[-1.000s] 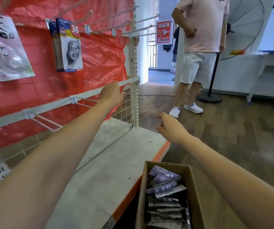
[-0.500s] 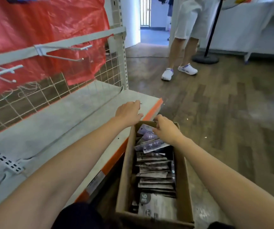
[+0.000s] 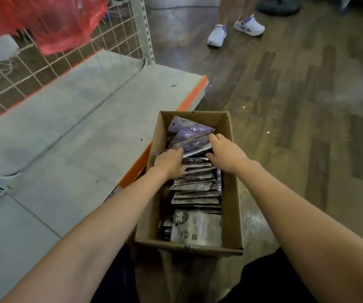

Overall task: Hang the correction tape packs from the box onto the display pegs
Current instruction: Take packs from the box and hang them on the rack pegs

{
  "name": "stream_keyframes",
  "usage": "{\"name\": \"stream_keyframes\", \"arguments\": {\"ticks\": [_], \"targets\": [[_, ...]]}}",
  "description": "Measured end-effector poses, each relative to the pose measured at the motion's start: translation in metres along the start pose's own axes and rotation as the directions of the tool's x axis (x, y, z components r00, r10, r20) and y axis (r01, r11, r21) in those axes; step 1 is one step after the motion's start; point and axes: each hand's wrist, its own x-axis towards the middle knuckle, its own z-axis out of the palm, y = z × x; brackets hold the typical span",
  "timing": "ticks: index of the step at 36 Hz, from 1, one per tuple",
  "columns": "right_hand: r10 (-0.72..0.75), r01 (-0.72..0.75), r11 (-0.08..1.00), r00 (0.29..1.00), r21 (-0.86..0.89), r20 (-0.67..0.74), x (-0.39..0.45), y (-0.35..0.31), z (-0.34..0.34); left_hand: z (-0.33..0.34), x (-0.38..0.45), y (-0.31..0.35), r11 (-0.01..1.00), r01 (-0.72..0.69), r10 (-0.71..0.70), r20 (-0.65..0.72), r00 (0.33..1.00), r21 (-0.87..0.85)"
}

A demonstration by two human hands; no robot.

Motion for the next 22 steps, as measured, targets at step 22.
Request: {"name": "stream_keyframes", "arguments": {"ticks": [22], "targets": [[0.046,-0.044,0.998,0.998,0.044,-0.051,0.026,0.027,0.003,0.015,0.063,-0.005,0.998,0.042,-0.059,-0.353,0.934,-0.057]]}}
